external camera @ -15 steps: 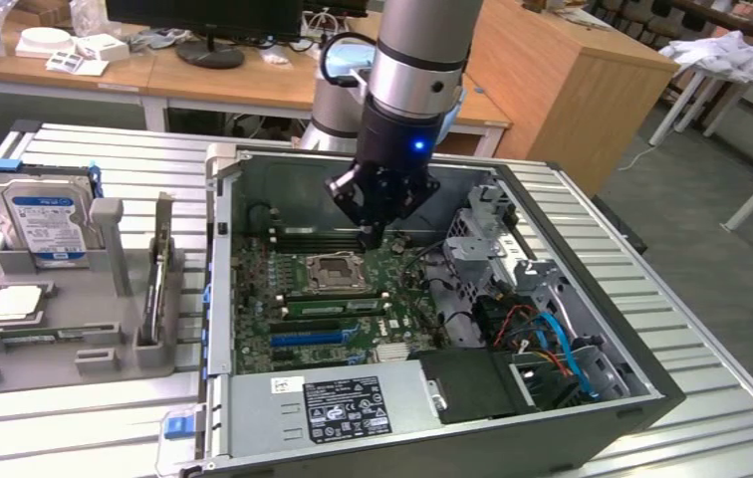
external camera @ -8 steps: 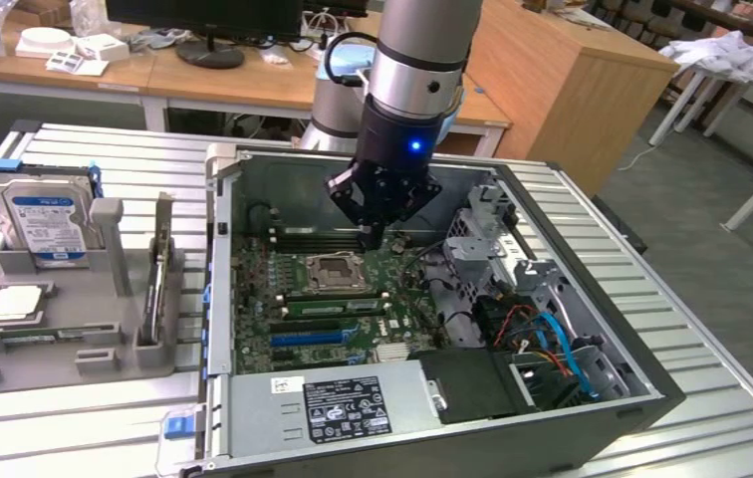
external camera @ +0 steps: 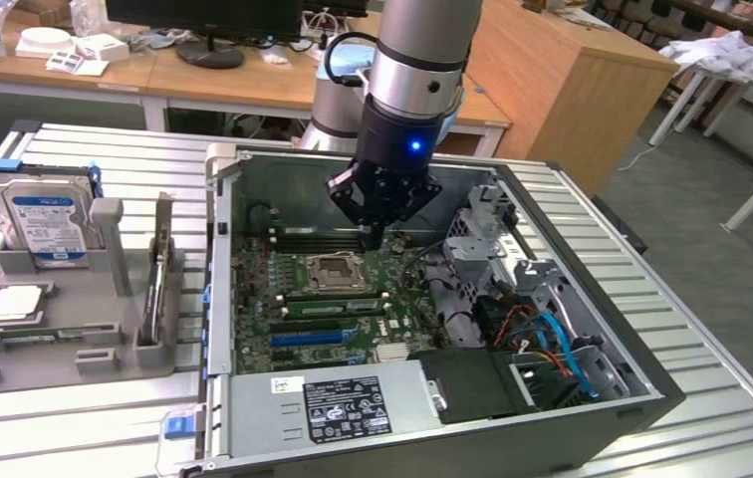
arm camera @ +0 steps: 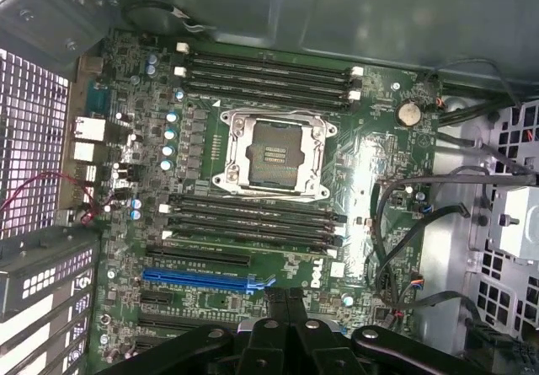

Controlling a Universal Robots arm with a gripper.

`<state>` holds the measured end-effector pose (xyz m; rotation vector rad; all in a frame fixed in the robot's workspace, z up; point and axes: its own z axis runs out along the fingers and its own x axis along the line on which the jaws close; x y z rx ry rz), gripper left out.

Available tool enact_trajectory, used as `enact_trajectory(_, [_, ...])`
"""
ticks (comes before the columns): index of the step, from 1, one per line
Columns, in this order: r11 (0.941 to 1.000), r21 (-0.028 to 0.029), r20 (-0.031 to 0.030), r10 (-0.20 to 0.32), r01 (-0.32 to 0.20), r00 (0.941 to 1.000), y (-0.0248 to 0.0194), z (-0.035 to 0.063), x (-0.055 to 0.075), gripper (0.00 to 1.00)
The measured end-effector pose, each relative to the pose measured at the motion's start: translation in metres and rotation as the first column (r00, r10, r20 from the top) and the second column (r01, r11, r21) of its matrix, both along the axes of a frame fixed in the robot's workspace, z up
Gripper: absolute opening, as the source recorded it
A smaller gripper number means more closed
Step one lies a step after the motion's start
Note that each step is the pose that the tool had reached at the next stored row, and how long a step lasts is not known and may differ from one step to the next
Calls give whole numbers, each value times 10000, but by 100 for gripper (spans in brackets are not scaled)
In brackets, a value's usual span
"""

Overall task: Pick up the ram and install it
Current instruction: 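Press down the ram until it locks into place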

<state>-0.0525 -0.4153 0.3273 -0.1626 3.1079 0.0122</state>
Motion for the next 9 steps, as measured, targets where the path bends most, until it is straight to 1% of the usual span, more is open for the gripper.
enact_trajectory(3, [10000,-1,-7,-1,1,10000,0,0,0,10])
enact_trajectory(4, [10000,1,-40,-1,1,10000,0,-1,0,10])
enact_trajectory(7, [10000,-2,-326,-5,5,9995,0,1,0,10])
enact_trajectory(8, [10000,0,-404,-7,7,9992,0,0,0,10])
enact_trajectory(9, [10000,-1,-430,-7,7,9991,0,1,0,10])
